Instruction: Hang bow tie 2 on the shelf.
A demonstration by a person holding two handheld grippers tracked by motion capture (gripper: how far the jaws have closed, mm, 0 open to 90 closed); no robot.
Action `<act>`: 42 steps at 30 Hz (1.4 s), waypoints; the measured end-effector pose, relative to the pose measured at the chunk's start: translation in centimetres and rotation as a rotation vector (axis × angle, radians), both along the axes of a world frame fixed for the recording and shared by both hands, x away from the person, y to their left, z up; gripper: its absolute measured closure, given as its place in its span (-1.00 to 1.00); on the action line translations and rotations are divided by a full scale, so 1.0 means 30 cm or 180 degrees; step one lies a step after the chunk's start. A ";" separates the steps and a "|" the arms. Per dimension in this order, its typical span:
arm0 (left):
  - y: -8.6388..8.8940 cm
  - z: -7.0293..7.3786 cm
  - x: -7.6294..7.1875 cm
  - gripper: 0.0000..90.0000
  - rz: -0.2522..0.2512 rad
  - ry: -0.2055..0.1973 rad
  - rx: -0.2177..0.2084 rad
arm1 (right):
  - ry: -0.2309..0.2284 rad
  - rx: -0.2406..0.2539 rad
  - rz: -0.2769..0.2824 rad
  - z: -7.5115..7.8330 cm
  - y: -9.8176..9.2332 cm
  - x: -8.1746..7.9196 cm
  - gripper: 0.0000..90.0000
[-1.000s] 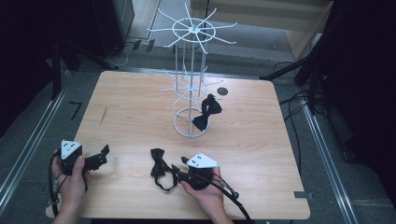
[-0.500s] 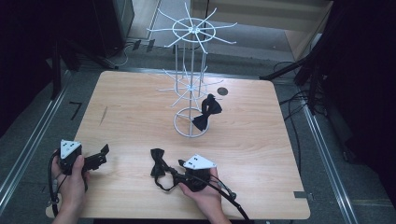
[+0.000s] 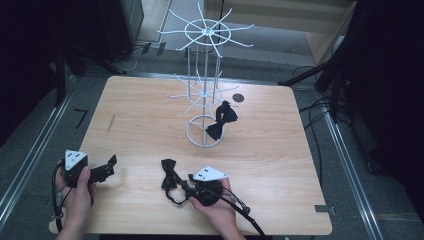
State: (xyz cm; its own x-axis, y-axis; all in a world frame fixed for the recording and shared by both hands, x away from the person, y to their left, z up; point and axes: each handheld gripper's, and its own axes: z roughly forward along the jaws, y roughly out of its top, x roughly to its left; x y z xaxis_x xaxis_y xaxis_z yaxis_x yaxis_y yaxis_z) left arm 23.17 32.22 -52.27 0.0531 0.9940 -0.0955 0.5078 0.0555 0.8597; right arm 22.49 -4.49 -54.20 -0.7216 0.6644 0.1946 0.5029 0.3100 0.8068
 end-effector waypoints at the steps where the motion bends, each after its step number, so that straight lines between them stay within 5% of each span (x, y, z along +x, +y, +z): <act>1: 0.000 0.000 0.000 -1.00 -0.0002 0.0000 -0.0001 | 0.0006 -0.0022 0.0008 0.000 0.001 0.000 0.40; 13: 0.000 0.000 0.000 -1.00 -0.0004 0.0000 -0.0002 | 0.0068 -0.0166 0.0073 -0.003 0.012 -0.002 0.81; 30: 0.001 0.000 0.001 -1.00 -0.0003 0.0002 -0.0011 | -0.0509 0.0000 -0.0052 0.072 -0.036 -0.014 0.84; 42: 0.001 0.000 0.001 -1.00 -0.0005 0.0006 -0.0010 | -0.0770 0.0065 -0.0147 0.138 -0.079 -0.008 0.86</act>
